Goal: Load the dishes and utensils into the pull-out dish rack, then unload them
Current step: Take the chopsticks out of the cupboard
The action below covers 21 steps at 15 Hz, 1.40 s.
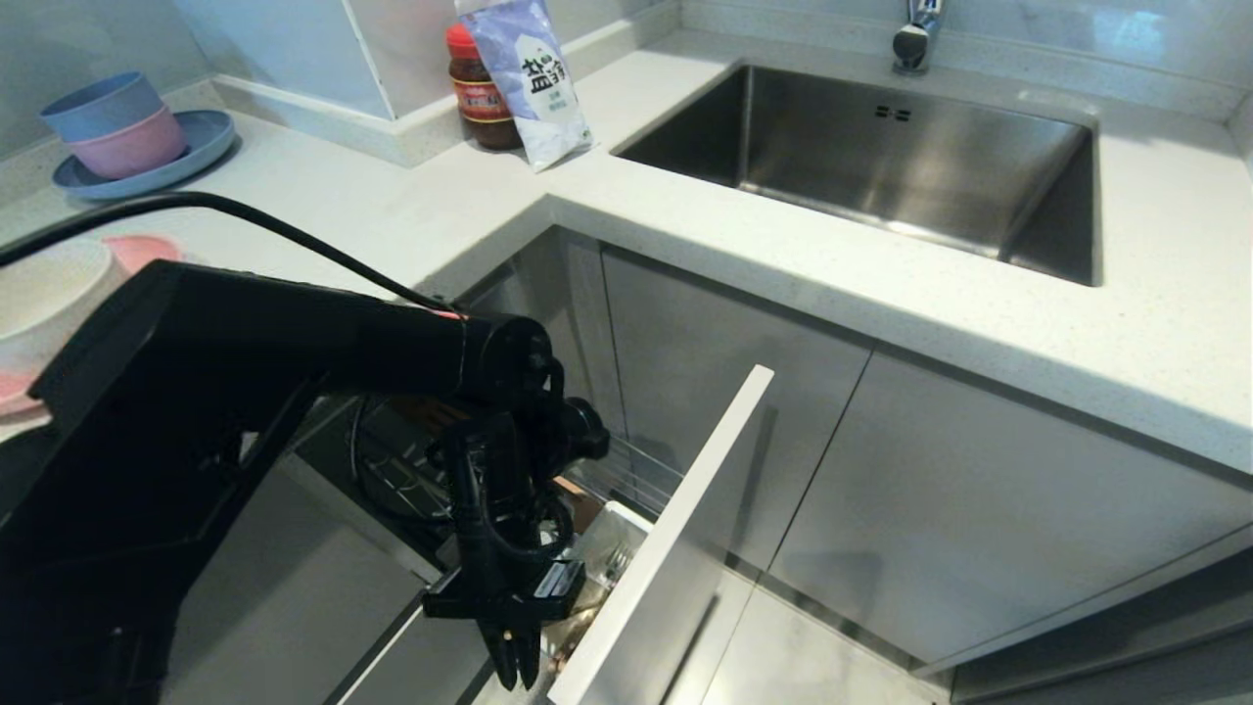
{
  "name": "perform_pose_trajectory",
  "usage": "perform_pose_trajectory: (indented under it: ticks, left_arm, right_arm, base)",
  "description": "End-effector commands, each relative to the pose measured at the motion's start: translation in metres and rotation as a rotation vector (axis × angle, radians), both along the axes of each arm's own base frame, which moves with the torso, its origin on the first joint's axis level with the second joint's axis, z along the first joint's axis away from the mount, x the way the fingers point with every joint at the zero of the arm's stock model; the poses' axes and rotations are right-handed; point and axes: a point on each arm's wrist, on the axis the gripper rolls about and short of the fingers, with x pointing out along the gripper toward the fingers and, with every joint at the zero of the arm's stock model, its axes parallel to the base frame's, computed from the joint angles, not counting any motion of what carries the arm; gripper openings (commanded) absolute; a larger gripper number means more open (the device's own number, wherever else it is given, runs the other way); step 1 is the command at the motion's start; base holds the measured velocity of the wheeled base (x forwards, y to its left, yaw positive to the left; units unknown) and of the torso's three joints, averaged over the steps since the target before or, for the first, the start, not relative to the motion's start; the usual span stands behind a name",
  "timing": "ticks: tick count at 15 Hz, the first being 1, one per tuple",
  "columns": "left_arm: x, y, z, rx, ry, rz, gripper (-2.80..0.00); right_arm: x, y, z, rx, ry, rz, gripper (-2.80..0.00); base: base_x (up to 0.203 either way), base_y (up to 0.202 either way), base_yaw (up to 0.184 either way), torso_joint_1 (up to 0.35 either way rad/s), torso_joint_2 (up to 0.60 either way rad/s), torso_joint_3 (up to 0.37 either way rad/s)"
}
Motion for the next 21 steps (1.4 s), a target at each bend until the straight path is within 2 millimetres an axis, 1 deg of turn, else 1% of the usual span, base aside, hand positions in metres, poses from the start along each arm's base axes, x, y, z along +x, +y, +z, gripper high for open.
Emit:
perform_pose_trajectory:
  ticks: [1,10,13,15,17,21]
  left_arm:
    - [-0.013,0.006,0.021,0.012,-0.042,-0.006,-2.80]
    - [-0.049,0.017,0.062,-0.005,-0.095,-0.055,-2.80]
    - [-0.057,0.020,0.070,-0.015,-0.108,-0.063,-2.80]
    - [-0.066,0.023,0.078,-0.025,-0.121,-0.075,-2.80]
    - [-0.074,0.028,0.089,-0.046,-0.152,-0.077,-2.80]
    - [-0.099,0.040,0.116,-0.094,-0.246,-0.104,-2.80]
  right_arm:
    - [0.000,0.000,0.000,0.000,-0.001,0.000,-2.80]
    - [0.000,0.000,0.000,0.000,-0.001,0.000,-2.80]
    - [0.000,0.000,0.000,0.000,-0.001,0.000,-2.80]
    - [0.000,0.000,0.000,0.000,-0.001,0.000,-2.80]
    - [0.000,0.000,0.000,0.000,-0.001,0.000,-2.80]
    - [0.000,0.000,0.000,0.000,-0.001,0.000,-2.80]
  base:
    - [0.000,0.000,0.000,0.000,0.00,0.000]
    - [0.000,0.000,0.000,0.000,0.00,0.000]
    - [0.000,0.000,0.000,0.000,0.00,0.000]
    - [0.000,0.000,0.000,0.000,0.00,0.000]
    - [0.000,0.000,0.000,0.000,0.00,0.000]
    - [0.000,0.000,0.000,0.000,0.00,0.000]
